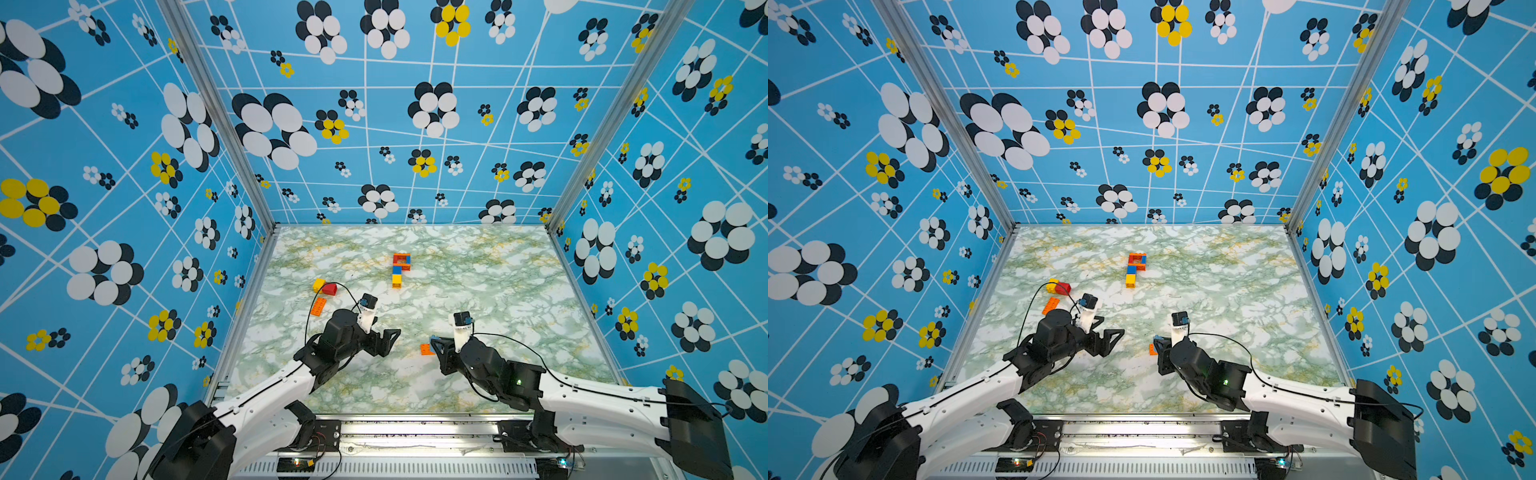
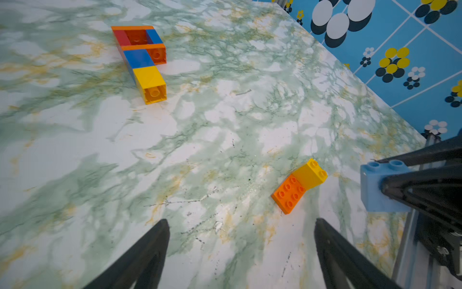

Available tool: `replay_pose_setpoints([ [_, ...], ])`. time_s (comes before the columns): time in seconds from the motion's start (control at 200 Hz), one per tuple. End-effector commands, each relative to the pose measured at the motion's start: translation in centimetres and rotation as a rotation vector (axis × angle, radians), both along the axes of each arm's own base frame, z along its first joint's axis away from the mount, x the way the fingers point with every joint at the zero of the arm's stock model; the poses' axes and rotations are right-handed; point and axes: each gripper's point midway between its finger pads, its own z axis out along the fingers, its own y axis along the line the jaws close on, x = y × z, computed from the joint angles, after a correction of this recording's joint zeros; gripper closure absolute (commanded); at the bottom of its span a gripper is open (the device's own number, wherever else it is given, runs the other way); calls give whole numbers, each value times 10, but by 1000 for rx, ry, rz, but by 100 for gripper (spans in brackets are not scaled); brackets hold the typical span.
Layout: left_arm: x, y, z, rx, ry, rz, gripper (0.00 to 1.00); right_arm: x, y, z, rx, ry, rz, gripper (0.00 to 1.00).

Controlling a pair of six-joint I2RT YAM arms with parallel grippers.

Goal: Assemble the letter p with lego
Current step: Adjust the lego brick.

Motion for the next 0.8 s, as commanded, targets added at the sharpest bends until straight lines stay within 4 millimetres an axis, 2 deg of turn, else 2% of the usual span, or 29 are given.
replay_pose_setpoints([
  [0.0,-23,-26,12,-86,-63,-110,9,8,3,21,81,-61,-46,100],
  [0.085,-39,-43,19,-93,-160,-169,9,8,7,26,149,-43,-50,100],
  [0.22,-48,-59,32,-160,-245,-209,17,6,12,35,276,-12,-59,100],
  [0.365,-50,-72,37,-186,-287,-220,22,3,18,45,380,14,-52,100],
  [0.54,-50,-85,40,-202,-304,-232,26,0,22,49,416,19,-40,100],
  [0.795,-50,-92,49,-246,-312,-240,34,-3,24,41,421,26,-32,100],
])
